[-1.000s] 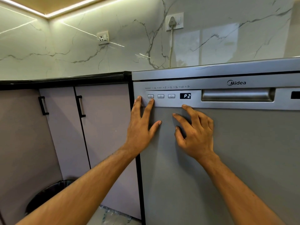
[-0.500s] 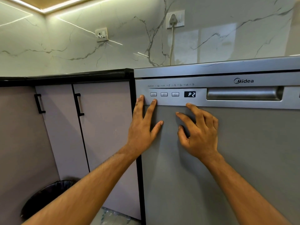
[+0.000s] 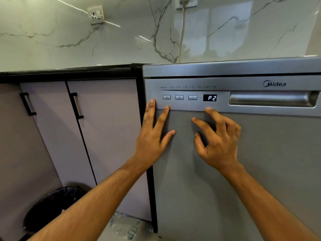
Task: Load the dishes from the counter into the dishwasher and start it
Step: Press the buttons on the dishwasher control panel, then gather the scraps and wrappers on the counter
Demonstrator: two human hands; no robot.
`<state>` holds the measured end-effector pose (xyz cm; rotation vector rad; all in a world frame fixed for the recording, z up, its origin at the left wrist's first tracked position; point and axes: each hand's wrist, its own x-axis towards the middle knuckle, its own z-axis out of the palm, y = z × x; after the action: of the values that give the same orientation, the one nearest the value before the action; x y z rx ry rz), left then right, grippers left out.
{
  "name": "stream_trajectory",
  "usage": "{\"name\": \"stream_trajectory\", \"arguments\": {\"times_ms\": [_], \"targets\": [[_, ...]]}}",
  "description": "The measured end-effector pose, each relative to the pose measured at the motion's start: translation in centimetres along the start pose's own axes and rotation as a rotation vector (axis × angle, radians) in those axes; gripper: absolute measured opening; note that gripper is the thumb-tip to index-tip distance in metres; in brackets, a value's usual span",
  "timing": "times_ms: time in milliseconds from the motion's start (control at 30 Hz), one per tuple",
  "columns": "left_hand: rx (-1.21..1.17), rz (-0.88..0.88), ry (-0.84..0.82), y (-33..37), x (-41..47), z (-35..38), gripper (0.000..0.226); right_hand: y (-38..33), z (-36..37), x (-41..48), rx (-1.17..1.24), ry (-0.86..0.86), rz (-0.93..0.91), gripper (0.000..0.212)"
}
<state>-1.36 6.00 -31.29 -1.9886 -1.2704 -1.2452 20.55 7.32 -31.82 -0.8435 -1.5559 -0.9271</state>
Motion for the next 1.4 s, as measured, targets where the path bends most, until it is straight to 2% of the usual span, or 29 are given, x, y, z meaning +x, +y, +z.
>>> {"name": "stream_trajectory", "arguments": {"times_ms": [167, 333, 433, 533, 600, 700, 833, 1000, 1100, 1267, 1400], "targets": [[-0.017, 0.007, -0.055, 0.0, 0.1, -1.0, 0.073, 0.0, -0.6, 0.0, -0.016, -0.108, 0.014, 0.039], [-0.076, -0.023, -0.163, 0.1, -0.2, -3.6, 0.07, -1.5, -3.0, -0.6, 0.013, -0.353, 0.048, 0.054], [-0.119, -0.116, -0.227, 0.7, 0.6, -6.2, 0.068, -2.4, -5.5, 1.2, 0.082, -0.517, 0.135, 0.061], [-0.159, -0.308, -0.256, 1.5, 4.2, -9.7, 0.065, -2.2, -8.0, 5.9, 0.129, -0.651, 0.22, 0.061], [-0.224, -0.455, -0.236, 1.9, 7.2, -12.0, 0.064, -2.0, -9.2, 10.0, 0.119, -0.679, 0.252, 0.061], [-0.286, -0.556, -0.27, 1.3, 13.6, -15.1, 0.059, -0.8, -9.6, 18.4, 0.142, -0.677, 0.281, 0.055], [-0.31, -0.593, -0.526, 0.3, 18.9, -17.2, 0.052, 2.0, -8.2, 25.8, 0.192, -0.797, 0.351, 0.041], [-0.31, -0.549, -0.892, -1.3, 21.3, -16.5, 0.057, 6.2, -5.6, 28.9, 0.123, -1.226, 0.586, 0.045], [-0.348, -0.56, -0.945, -1.7, 22.0, -15.9, 0.05, 7.2, -5.3, 28.9, 0.094, -1.394, 0.639, 0.044], [-0.385, -0.548, -0.929, -2.7, 23.1, -16.6, 0.031, 6.2, -4.7, 29.3, 0.027, -1.398, 0.766, 0.035], [-0.396, -0.58, -0.909, -5.4, 24.2, -17.6, 0.021, 4.8, -1.7, 29.9, 0.085, -1.332, 0.762, 0.028]]}}
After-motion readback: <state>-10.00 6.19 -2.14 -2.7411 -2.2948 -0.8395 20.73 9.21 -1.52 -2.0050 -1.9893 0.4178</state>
